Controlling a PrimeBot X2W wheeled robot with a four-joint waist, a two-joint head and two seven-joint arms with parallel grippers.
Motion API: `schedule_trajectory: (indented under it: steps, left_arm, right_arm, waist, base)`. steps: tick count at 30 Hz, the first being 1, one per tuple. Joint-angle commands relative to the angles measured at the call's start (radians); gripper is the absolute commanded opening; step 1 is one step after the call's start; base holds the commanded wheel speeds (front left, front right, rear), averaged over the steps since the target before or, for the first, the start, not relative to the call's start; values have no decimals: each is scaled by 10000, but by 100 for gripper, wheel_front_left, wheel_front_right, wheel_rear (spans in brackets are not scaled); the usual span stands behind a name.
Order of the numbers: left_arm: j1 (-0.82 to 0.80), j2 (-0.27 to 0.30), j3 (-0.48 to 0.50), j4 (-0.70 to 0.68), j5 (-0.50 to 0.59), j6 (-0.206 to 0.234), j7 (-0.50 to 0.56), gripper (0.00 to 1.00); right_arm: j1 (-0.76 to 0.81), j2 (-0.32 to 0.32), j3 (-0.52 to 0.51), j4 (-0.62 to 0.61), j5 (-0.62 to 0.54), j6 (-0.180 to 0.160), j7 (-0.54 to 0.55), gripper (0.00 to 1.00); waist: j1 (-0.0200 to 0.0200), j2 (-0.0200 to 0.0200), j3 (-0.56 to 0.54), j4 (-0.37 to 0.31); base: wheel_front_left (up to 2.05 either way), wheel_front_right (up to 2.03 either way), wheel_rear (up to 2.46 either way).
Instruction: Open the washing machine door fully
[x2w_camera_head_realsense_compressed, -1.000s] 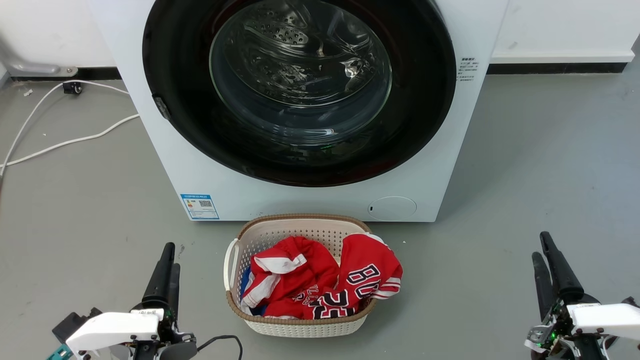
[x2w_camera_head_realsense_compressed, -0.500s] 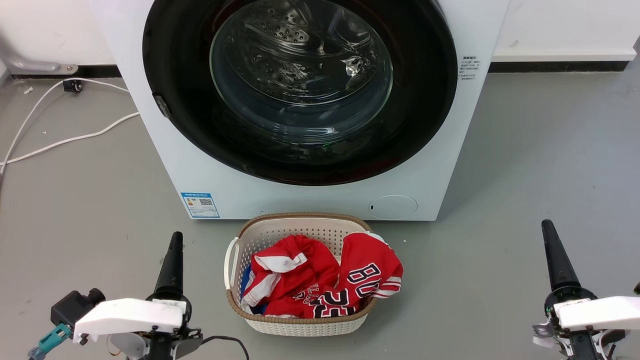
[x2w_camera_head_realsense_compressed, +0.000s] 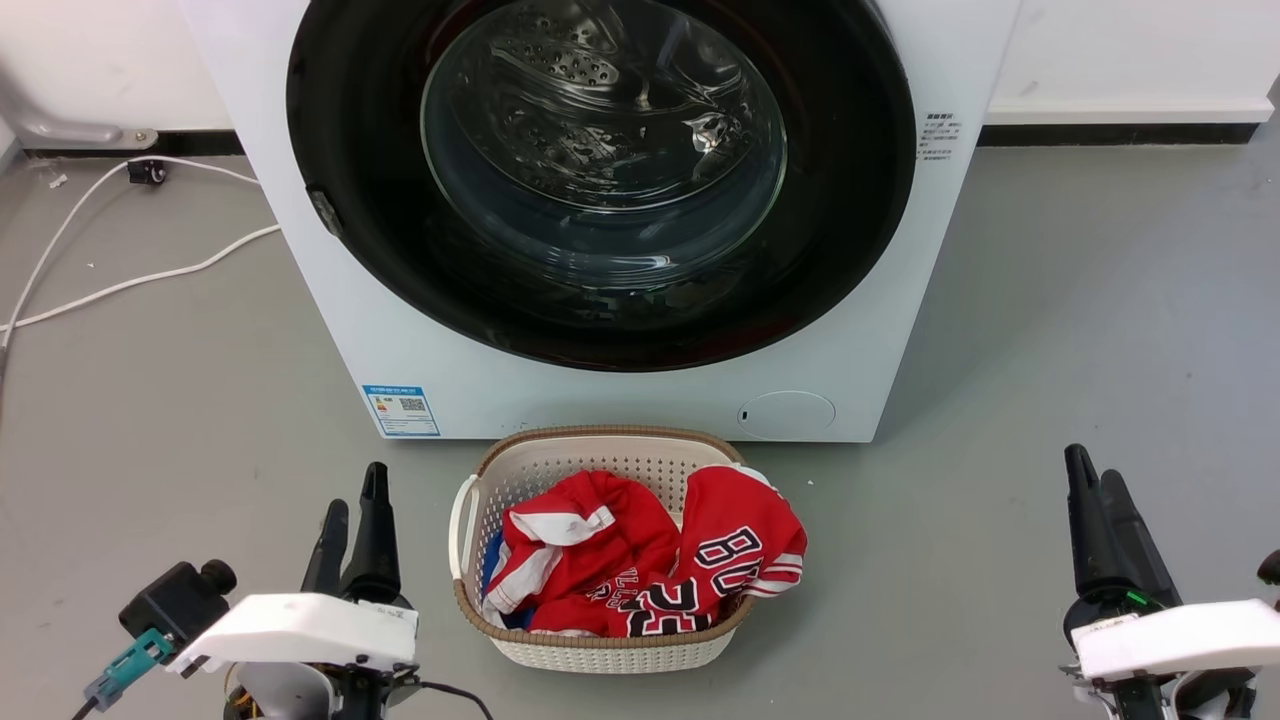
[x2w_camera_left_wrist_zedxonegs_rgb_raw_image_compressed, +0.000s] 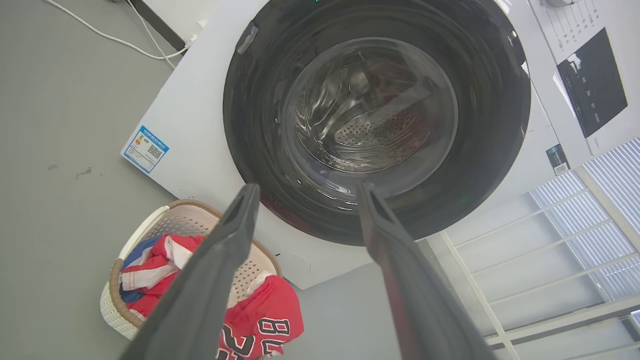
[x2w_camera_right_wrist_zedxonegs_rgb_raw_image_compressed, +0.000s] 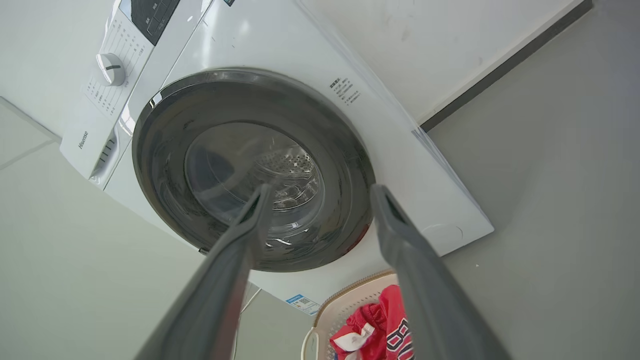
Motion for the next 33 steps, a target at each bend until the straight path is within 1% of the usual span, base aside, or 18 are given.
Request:
schedule_trajectory:
  steps: [1, 9, 24, 33]
  left_arm:
    - [-1, 25, -64, -238, 416, 70, -120, 100]
    - [123, 26, -273, -400, 1589, 213, -381, 100]
    - [323, 27, -610, -657, 3198, 111, -796, 100]
    - [453, 27, -804, -695, 4147, 161, -1030, 100]
  right_arm:
    - [-4, -13, 26, -234, -436, 16, -111, 100]
    - [152, -9, 22, -431, -1623, 17, -369, 100]
    - [464, -2, 98, -794, -3231, 18, -765, 100]
    - [635, 2, 213, -1008, -4132, 19, -1002, 100]
  waist:
    - [0, 0, -7, 2]
    - [0, 0, -44, 16]
    - [0, 0, -81, 81]
    - [0, 0, -105, 114]
  base:
    - [0, 0, 0]
    - [0, 0, 0]
    - [0, 0, 0]
    - [0, 0, 0]
